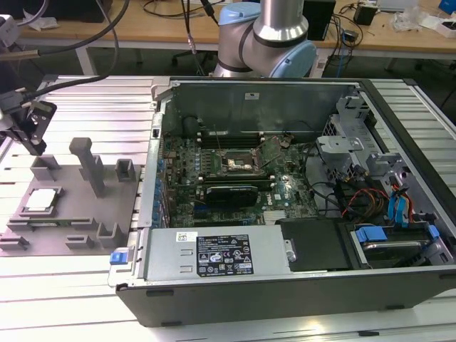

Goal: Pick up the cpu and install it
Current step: 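Pick up the cpu and move it towards the insertion slot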

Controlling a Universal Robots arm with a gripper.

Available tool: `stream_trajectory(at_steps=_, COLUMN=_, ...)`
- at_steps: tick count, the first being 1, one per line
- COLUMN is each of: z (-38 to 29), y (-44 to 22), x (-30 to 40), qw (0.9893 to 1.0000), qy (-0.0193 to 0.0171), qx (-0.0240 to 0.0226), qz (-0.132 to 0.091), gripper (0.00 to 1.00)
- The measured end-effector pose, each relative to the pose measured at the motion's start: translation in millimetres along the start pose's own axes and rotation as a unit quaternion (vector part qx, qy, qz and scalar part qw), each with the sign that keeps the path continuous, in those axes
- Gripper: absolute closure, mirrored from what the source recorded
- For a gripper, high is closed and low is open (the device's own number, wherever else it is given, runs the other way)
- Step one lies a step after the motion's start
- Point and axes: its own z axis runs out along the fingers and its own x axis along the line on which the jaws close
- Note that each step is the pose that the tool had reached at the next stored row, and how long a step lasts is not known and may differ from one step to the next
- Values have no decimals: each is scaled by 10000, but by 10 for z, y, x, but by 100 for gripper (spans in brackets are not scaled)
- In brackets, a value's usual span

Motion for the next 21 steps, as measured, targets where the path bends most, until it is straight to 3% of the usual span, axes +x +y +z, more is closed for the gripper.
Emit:
stream_trajectory(at_steps=16, z=61, y=-15, x=149, qw=10000, qy=0, qx=0, qz=0, gripper=89)
stream_trajectory(at_steps=21, z=131, y=-24, x=187, qw=10000, qy=0, qx=0, qz=-1, gripper=89)
